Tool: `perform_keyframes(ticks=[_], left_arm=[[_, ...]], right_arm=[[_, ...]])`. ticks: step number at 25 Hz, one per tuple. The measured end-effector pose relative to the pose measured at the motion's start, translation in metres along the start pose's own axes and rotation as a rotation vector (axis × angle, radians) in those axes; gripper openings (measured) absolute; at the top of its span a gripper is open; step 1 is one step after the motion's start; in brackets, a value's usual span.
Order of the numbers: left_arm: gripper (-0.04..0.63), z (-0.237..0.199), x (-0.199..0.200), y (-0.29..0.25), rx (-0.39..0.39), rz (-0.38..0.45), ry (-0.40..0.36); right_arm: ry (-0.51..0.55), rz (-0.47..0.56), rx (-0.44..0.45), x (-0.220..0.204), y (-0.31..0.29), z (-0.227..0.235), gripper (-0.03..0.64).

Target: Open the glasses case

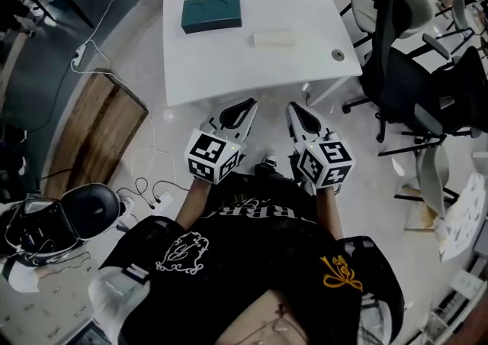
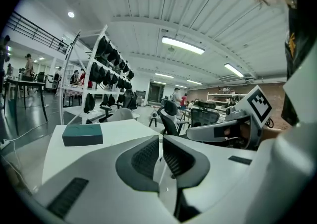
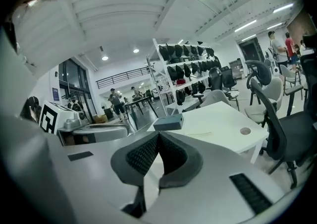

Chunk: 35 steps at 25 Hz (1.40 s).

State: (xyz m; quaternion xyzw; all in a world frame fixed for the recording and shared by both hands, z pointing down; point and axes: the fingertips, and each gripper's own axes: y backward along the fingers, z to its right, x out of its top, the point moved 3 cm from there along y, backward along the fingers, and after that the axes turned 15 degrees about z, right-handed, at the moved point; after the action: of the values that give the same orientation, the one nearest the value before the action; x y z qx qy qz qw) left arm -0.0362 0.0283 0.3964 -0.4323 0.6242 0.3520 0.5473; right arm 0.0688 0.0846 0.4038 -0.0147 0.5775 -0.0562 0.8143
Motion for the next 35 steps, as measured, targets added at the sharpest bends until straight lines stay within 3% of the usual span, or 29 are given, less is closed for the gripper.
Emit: perform_keyframes(ticks=[12,19,30,35], left_arm=[[0.037,0.016,-0.005,-0.027,0.064,-0.04,-0.025],[0.037,-0.005,-0.011,-0.04,0.084,-0.068,-0.017],[0.038,-0.092,-0.022,-0.111,0.076,-0.085,-0.012],[0.038,-0.143,-0.026,-0.139,0.072,-0.104,-0.022]], right_arm=[[-0.075,-0.022,0.046,-0.006,-0.007,0.045,0.014],[-0.092,-0.039,0.055,-0.008,-0.032,0.056,0.014],[-0.054,-0.052,0.004,0.006,-0.127,0.113,0.014],[0.072,-0.04,-0.043,0.014,-0.182,0.146,0.014]])
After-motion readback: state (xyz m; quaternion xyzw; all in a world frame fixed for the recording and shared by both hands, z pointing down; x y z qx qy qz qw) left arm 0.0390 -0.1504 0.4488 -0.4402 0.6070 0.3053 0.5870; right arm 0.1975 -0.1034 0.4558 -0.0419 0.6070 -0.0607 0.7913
